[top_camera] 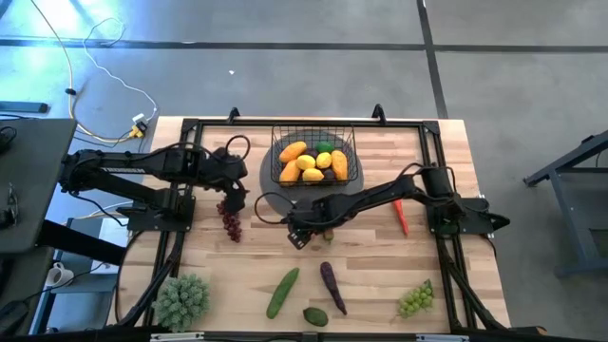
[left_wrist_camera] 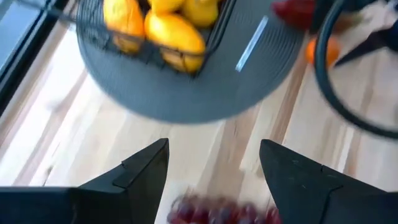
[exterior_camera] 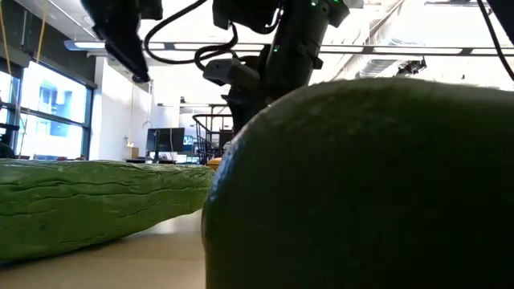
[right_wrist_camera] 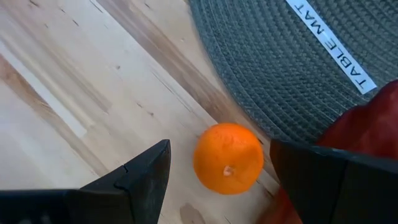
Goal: Build produce basket
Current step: Put the orange into the black wire basket
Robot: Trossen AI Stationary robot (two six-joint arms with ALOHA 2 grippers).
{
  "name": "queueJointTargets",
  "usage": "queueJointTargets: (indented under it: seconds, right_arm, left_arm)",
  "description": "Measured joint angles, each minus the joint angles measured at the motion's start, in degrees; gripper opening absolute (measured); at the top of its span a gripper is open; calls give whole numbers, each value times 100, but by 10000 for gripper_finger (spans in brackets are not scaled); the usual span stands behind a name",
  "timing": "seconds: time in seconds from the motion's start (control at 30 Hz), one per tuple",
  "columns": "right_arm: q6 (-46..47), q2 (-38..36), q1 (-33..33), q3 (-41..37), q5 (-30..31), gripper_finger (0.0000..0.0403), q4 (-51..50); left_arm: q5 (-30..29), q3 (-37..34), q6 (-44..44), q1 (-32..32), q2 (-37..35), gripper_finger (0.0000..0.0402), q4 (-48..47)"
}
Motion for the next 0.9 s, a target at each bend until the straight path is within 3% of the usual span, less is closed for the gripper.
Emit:
queueJointTargets:
  seconds: [0.6,0.9]
  right_arm:
    - [311,375,0,4,-266,254,-17]
    - [581,368,-2,4,-302,162,-36]
  left_arm:
    - [-336,0,149,2,-2,243,-396]
    - [-350,0,302,2,-2,243,-400]
